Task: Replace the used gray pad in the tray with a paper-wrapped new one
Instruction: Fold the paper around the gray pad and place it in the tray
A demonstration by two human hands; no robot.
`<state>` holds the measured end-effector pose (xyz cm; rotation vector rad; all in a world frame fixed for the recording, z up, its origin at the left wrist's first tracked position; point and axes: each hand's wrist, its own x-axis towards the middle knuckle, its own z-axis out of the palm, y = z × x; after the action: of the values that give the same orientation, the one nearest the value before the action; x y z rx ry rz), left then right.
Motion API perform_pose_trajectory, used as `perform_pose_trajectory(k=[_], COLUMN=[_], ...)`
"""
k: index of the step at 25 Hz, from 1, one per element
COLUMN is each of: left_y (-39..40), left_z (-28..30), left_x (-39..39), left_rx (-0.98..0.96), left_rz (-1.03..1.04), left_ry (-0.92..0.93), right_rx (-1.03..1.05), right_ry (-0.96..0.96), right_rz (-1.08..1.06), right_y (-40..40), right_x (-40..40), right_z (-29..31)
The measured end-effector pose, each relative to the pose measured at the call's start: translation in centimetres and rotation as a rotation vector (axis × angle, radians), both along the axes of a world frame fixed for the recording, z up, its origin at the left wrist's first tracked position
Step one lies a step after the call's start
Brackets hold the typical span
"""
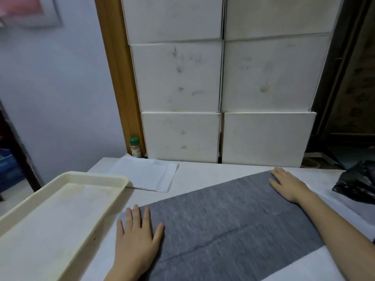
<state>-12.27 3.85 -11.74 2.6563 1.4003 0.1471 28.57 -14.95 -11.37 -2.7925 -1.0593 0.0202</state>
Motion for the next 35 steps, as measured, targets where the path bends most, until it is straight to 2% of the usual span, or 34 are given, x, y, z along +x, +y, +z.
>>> perform_pose_trajectory(k=[3,6,8,12,14,16,19,23,25,27,30,35], left_y=[-1.0,-1.4,-2.9,-5.8,-5.7,-5.0,-4.3,-5.6,-7.2,-7.8,-6.2,-2.6], left_z=[-0.6,0.5,1.4,0.7,0.2,-0.4,-0.4,0.4,0.5,-0.1,-0.5,-0.2], left_x=[1.0,0.4,-0.9,-4.6,-6.3,-7.4,-8.1,-7.6,-7.3,-7.7,-9.3,-10.3], left_rx=[0.007,0.0,0.042,0.1,0.065,0.066,0.022,0.171,0.186,0.112,-0.035,-0.18], left_rz=[0.094,-0.015,-0.182,-0.46,-0.472,-0.449,-0.4,-0.433,-0.505,-0.544,-0.505,-0.629], left_ry=[0.06,0.052,0.012,-0.065,-0.03,-0.145,-0.252,-0.325,-0.335,-0.342,-0.49,-0.28], right_rx=[0.019,0.16,0.228,-0.038,-0.043,0.01,0.093,0.173,0.233,0.237,0.17,0.032], right_ry=[-0.236,-0.397,-0.342,-0.058,0.091,0.154,0.152,0.078,0.077,0.066,-0.003,-0.103], right_rz=[-0.044,0.098,0.169,0.178,0.146,0.128,0.129,0.111,0.146,0.174,0.191,0.174], right_y=[1.2,1.2,-0.8,-6.4,-8.7,-10.1,-10.6,-10.0,-9.4,-9.3,-11.2,-17.1], right_x=[-1.4,-4.0,-5.5,-6.1,-6.0,-5.8,-5.0,-4.9,-6.0,-7.4,-9.1,-12.8], right_z=[1.6,2.5,3.3,4.3,3.9,3.5,3.3,2.2,1.5,1.1,1.2,1.4])
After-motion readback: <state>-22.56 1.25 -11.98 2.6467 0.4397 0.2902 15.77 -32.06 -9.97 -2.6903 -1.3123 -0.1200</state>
